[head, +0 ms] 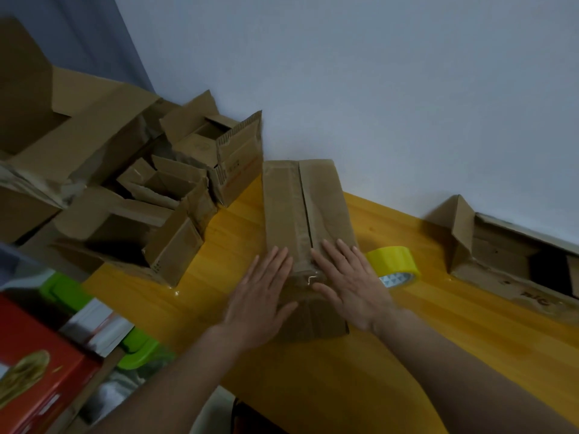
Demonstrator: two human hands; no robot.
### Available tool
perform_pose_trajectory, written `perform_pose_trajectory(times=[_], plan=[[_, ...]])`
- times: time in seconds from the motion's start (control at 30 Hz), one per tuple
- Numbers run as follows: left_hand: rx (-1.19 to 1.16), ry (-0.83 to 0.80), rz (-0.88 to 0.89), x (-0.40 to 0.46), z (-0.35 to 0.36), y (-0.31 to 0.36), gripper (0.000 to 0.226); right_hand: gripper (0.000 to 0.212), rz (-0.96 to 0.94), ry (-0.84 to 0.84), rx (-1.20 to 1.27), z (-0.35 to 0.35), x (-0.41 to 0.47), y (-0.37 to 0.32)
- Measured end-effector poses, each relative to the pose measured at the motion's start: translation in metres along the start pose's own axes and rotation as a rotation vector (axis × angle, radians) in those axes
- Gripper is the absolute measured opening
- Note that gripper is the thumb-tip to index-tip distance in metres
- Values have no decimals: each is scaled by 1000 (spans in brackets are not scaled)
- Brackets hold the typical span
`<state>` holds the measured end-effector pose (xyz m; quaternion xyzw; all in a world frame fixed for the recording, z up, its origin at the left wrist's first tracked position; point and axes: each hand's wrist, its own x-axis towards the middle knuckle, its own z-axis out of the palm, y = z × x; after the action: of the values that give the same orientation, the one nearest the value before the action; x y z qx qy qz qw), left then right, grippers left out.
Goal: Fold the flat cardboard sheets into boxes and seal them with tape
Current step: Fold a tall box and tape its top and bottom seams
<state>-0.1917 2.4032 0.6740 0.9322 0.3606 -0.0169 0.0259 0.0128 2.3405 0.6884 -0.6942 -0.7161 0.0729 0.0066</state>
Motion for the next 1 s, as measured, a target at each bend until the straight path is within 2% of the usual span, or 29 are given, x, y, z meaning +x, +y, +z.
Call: perform_pose_trajectory(times=[0.17,0.27,0.47,0.57,0.67,0.73,0.8,0.93,1.0], plan=[[-301,145,12,12,-16,-17,60,73,12,-51,106,-11,7,6],[-197,87,64,28,-19,-27,54,71,7,12,-38,-20,22,2],[-170,51,102,36,8,-35,55,71,-130,-54,-147,-6,45,6],[-171,21,98,42,8,-36,77,69,-149,-49,-177,-5,50,16],[-300,-23,81,41,0,-41,102,89,-153,-117,-206,-10,53,22],[-331,-29,96,38,-5,-48,105,101,-121,-164,-195,-14,58,16],[-263,-35,131,36,-7,-55,108,106,-56,-163,-90,-12,65,-2],[-103,-73,179,42,-7,-64,112,106,-59,-113,-105,-4,70,-23],[-105,-110,171,45,-13,-62,110,102,-67,-110,-128,-6,69,-16]])
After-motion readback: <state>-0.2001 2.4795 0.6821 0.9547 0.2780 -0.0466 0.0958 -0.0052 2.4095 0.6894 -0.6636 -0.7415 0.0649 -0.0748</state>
